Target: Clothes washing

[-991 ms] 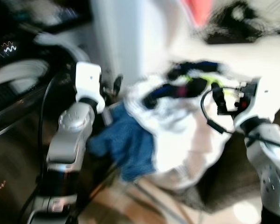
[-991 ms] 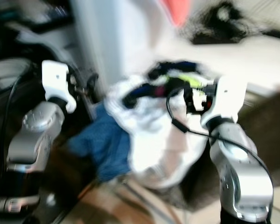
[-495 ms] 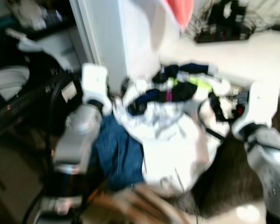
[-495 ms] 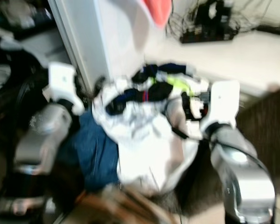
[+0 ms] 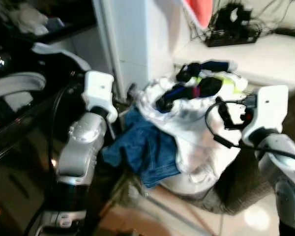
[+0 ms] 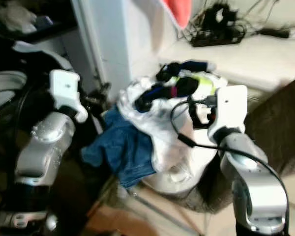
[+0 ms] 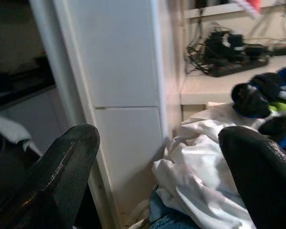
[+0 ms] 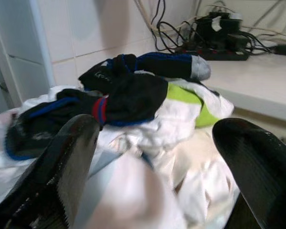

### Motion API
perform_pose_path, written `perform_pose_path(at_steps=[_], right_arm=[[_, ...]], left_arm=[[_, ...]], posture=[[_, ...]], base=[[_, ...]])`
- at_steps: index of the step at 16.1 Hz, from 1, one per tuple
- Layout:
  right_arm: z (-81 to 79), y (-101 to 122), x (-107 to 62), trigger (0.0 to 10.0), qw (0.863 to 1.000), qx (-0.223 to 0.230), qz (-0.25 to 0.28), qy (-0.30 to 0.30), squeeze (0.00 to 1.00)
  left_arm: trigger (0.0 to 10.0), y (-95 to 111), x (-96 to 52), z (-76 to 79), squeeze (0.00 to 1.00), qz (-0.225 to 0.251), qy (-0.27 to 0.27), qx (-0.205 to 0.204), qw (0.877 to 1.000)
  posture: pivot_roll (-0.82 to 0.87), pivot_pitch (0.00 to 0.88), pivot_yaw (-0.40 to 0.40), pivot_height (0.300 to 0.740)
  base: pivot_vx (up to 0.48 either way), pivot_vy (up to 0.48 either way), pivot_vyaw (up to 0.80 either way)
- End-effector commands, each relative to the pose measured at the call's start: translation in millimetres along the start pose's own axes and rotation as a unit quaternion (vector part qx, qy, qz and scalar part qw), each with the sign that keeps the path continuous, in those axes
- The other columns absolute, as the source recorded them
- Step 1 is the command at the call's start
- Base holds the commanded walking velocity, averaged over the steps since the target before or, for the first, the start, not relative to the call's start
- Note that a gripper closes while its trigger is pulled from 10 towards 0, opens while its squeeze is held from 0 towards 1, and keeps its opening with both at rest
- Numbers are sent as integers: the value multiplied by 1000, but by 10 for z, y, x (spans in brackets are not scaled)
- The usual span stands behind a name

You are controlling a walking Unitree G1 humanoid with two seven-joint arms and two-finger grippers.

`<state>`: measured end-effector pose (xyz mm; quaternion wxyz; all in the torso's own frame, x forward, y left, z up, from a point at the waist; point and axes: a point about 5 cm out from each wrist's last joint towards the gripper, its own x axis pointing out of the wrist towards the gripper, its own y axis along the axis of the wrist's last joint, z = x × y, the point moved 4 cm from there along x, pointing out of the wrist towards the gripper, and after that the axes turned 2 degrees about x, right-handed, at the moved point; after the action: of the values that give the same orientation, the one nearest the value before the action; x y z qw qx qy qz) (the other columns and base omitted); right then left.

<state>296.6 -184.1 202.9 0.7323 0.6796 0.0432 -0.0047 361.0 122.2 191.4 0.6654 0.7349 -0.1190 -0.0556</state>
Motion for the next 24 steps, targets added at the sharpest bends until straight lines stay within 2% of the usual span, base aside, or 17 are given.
perform_pose_path(at_steps=[1,2,3,4,6,7,9,11,15,17,20,24], right_arm=[[4,36,8,10000,1000,-2,5,1,0],[11,43,12,10000,1000,-4,6,0,0],[16,55,18,10000,1000,-6,8,0,0],[19,61,19,10000,1000,-7,8,0,0],[53,67,16,10000,1000,-10,9,-3,0],[71,66,16,10000,1000,-11,8,-6,0],[84,65,21,10000,1000,-13,8,-9,0],[77,69,26,10000,1000,-13,9,-8,0],[-26,111,71,10000,999,-32,20,15,0],[-47,111,99,10000,999,-34,20,16,0],[-21,102,116,10000,1000,-13,21,5,0],[-17,93,110,10000,1000,-15,20,3,0]], left_arm=[[10000,77,13,-27,0,13,2,37,999],[10000,84,17,-28,0,13,9,68,998],[10000,71,21,-31,0,9,11,66,998],[10000,65,21,-24,0,7,9,60,998],[10000,41,3,-10,0,0,12,8,1000],[10000,46,7,-11,0,-1,13,1,1000],[10000,76,9,21,0,9,0,20,1000],[10000,110,7,32,0,19,-5,19,1000],[10000,144,-6,4,0,22,-4,12,1000],[10000,156,-12,-38,0,24,2,11,1000],[10000,148,-22,-63,0,22,5,11,1000],[10000,139,-20,-52,0,20,2,10,1000]], posture=[[-33,0,46,740],[-33,0,46,740],[-34,0,49,740],[-34,0,49,740],[-33,0,45,740],[-31,0,44,740],[-29,0,45,740],[-28,0,47,740],[-26,0,51,740],[-16,0,46,740],[-14,0,45,740],[-19,0,53,740]], base=[[0,0,0],[0,-480,0],[0,-480,0],[0,-480,0],[0,-240,0],[0,0,0],[0,0,0],[0,0,0],[327,0,0],[379,0,603],[398,0,267],[392,0,0]])
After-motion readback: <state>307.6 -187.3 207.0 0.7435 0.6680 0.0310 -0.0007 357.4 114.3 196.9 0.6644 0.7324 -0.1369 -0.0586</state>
